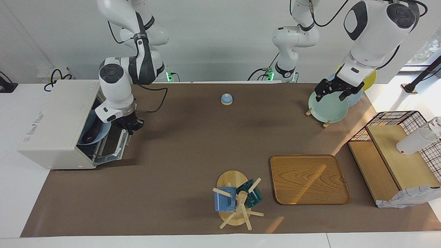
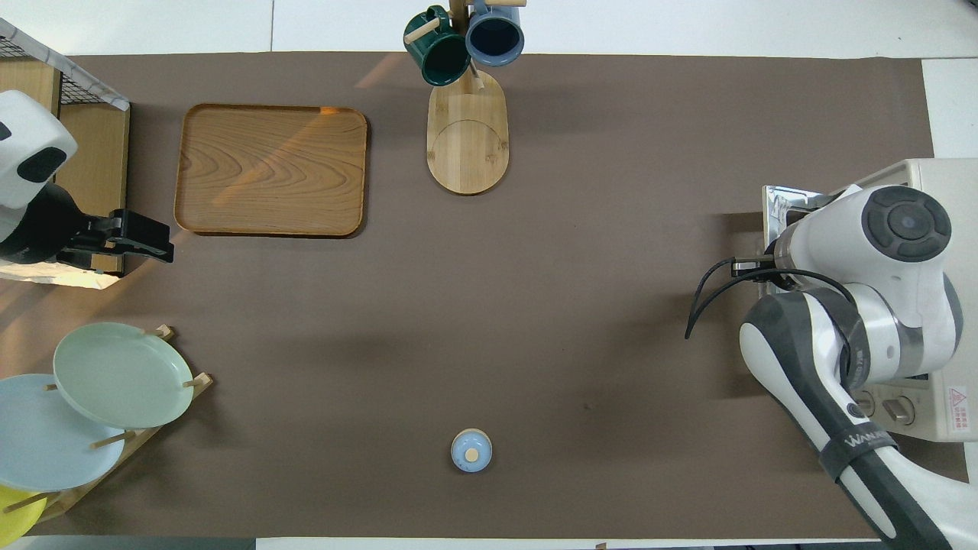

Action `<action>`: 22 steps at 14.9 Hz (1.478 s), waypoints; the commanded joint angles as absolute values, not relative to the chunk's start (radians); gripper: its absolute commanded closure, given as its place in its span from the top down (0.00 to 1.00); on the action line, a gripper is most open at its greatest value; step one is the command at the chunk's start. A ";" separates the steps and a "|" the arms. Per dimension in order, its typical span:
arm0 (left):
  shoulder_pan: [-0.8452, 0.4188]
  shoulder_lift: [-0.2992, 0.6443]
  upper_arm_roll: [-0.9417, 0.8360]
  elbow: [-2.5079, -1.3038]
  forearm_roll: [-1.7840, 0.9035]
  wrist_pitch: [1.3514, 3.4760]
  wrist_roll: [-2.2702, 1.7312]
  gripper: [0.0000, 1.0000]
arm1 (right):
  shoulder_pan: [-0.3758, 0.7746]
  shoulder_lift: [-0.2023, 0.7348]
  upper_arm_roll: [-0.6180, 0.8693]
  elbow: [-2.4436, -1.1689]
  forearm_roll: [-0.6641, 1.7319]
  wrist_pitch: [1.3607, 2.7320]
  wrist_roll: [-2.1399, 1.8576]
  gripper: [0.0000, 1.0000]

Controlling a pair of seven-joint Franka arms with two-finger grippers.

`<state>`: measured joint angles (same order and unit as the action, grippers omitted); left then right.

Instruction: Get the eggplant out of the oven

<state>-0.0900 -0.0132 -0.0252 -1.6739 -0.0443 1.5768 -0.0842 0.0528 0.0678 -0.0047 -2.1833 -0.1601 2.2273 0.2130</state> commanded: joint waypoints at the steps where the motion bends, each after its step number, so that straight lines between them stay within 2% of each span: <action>1: -0.078 -0.028 -0.034 -1.687 -0.046 1.580 -0.086 1.00 | 0.026 0.121 -0.031 -2.175 -0.143 2.281 0.213 0.00; 7: -0.078 -0.028 -0.034 -1.687 -0.046 1.580 -0.086 1.00 | 0.054 0.146 -0.031 -2.172 -0.068 2.281 0.247 0.00; 11: -0.078 -0.028 -0.034 -1.687 -0.046 1.580 -0.086 1.00 | 0.153 0.146 -0.031 -2.160 -0.052 2.260 0.359 0.00; 14: -0.078 -0.028 -0.034 -1.687 -0.046 1.580 -0.086 1.00 | 0.170 0.143 -0.034 -2.055 -0.063 2.127 0.367 0.00; 15: -0.078 -0.028 -0.034 -1.687 -0.046 1.580 -0.086 1.00 | 0.166 0.146 -0.038 -2.018 -0.074 2.076 0.364 0.11; 16: -0.078 -0.028 -0.034 -1.687 -0.046 1.580 -0.086 1.00 | 0.157 0.138 -0.041 -1.999 -0.089 2.042 0.359 0.38; 17: -0.078 -0.028 -0.034 -1.687 -0.046 1.580 -0.086 1.00 | 0.143 0.129 -0.043 -1.991 -0.127 2.025 0.359 0.60; 18: -0.078 -0.028 -0.034 -1.687 -0.046 1.580 -0.086 1.00 | 0.137 0.108 -0.041 -1.991 -0.174 2.011 0.356 0.64; 19: -0.078 -0.028 -0.034 -1.687 -0.046 1.580 -0.086 1.00 | 0.129 0.095 -0.041 -1.993 -0.216 1.990 0.335 0.64; 22: -0.078 -0.028 -0.034 -1.689 -0.046 1.580 -0.086 1.00 | 0.075 0.083 -0.040 -2.008 -0.232 1.965 0.272 0.60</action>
